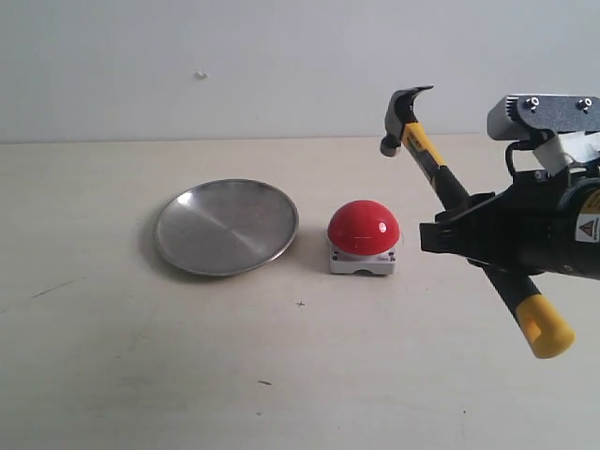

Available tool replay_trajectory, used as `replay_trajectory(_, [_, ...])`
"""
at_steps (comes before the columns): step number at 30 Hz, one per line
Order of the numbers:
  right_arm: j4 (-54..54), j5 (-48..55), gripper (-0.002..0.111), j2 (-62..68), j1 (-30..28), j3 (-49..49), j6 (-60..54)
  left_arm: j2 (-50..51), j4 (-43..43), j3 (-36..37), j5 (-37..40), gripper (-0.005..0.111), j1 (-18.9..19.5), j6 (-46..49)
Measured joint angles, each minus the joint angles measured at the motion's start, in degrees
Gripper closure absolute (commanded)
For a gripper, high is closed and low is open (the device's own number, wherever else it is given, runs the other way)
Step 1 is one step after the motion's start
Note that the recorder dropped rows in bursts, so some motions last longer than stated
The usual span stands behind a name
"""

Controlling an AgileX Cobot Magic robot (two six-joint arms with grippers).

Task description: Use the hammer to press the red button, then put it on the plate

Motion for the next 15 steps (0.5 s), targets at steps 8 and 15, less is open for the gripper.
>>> replay_trajectory(8, [0.36,0.46,0.108,-0.29,0.00,-0.22,-0.14,0.00,0.00,0.00,0.00,0.107,0.00,0.00])
replay_trajectory(15, [0.60,2.67,0.108,-5.11,0.00,-5.92,-0.14,0.00,0.00,0.00,0.00,0.107,0.00,0.12])
